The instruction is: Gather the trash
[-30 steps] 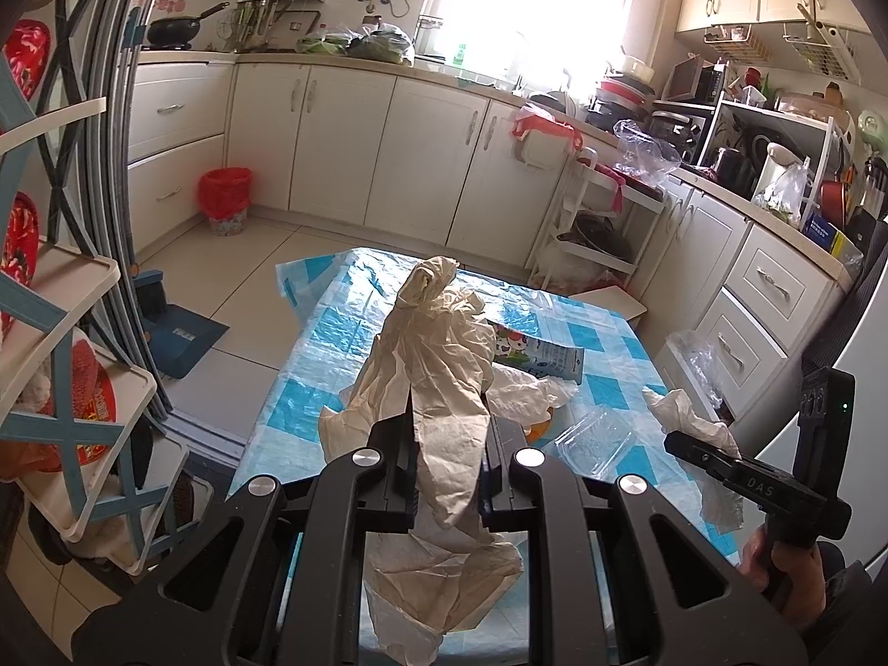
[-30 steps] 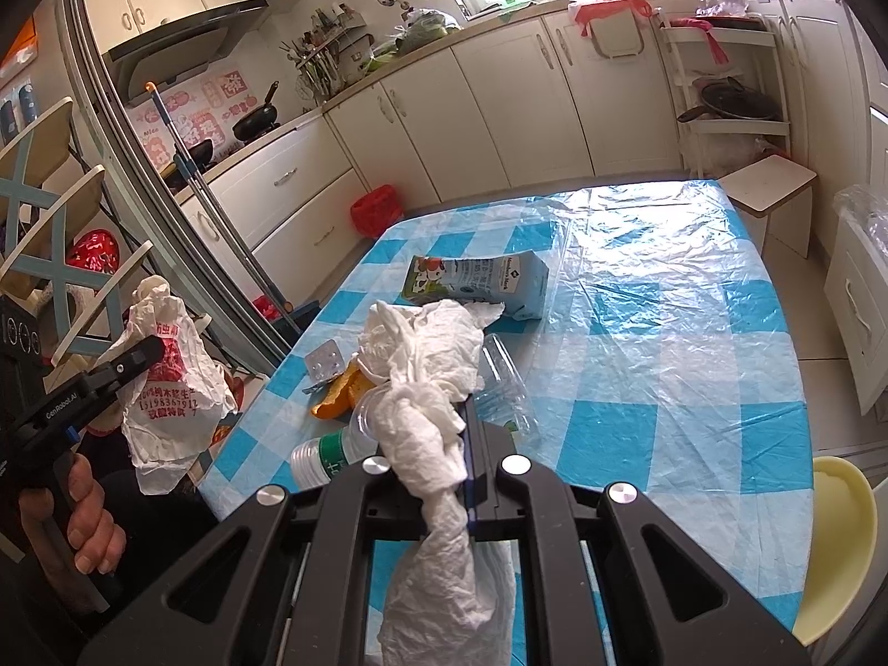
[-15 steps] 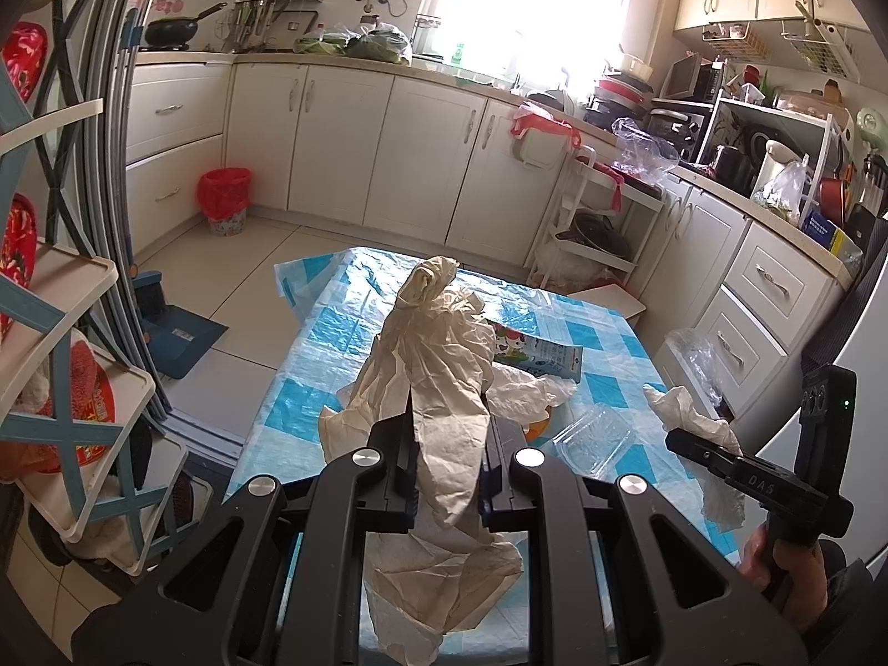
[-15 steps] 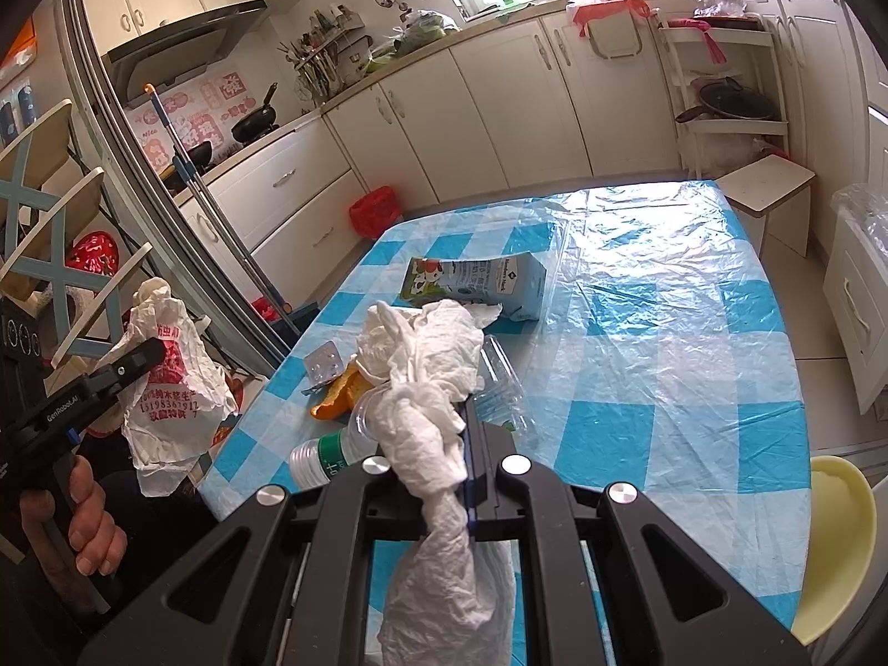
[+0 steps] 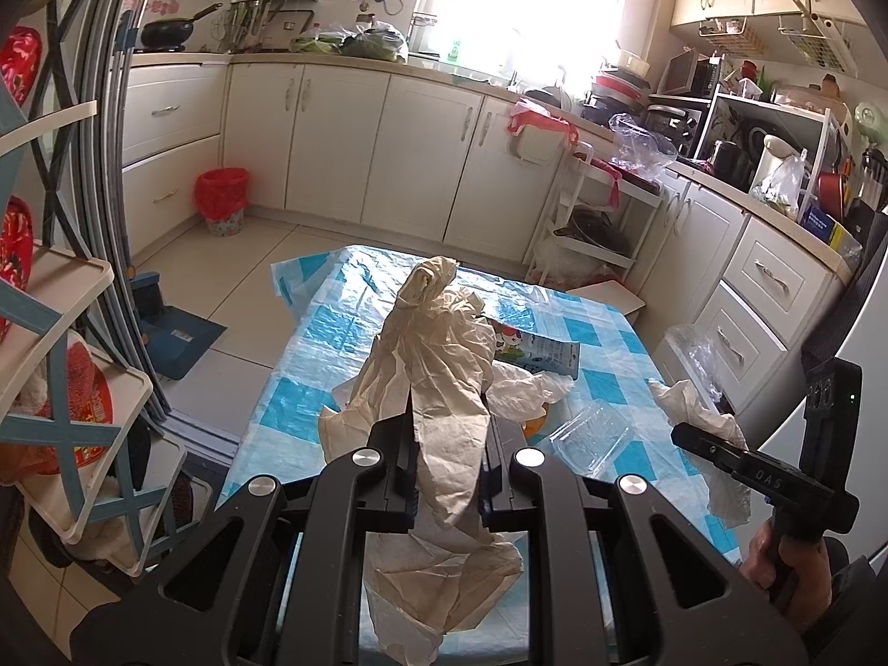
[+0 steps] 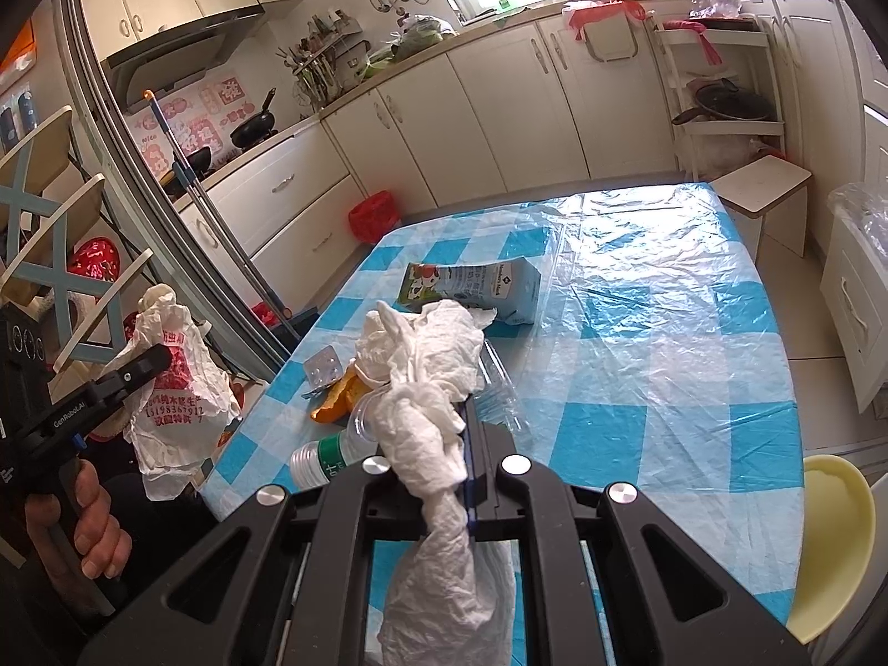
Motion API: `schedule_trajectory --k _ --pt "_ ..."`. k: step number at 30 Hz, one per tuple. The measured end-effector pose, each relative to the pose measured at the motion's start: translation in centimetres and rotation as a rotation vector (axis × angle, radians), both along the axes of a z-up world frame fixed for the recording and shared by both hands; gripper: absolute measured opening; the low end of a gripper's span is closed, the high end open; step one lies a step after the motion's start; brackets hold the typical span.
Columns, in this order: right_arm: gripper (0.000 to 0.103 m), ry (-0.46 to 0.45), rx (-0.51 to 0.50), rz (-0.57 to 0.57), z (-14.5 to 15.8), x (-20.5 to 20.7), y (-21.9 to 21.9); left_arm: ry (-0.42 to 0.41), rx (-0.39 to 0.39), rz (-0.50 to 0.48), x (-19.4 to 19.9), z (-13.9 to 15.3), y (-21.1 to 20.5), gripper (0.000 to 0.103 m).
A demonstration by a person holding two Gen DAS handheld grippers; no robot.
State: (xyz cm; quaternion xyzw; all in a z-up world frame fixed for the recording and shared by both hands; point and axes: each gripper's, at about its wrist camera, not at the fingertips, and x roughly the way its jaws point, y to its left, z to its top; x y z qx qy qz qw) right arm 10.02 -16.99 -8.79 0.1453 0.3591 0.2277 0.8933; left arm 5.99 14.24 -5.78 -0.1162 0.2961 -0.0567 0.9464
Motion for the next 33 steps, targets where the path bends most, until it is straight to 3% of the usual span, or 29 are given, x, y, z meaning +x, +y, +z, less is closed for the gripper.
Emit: schedule_trajectory --k 21,33 --pt "0.011 -0.017 0.011 -0.027 0.7 -0.5 -1.3 -0.008 0.007 -0.036 -0.1 0.6 -1.2 0.014" --pt "0.011 -0.006 0.034 -0.170 0.0 -2.1 -7.7 0.009 -0.053 -0.205 0.8 1.0 -7.9 0.014"
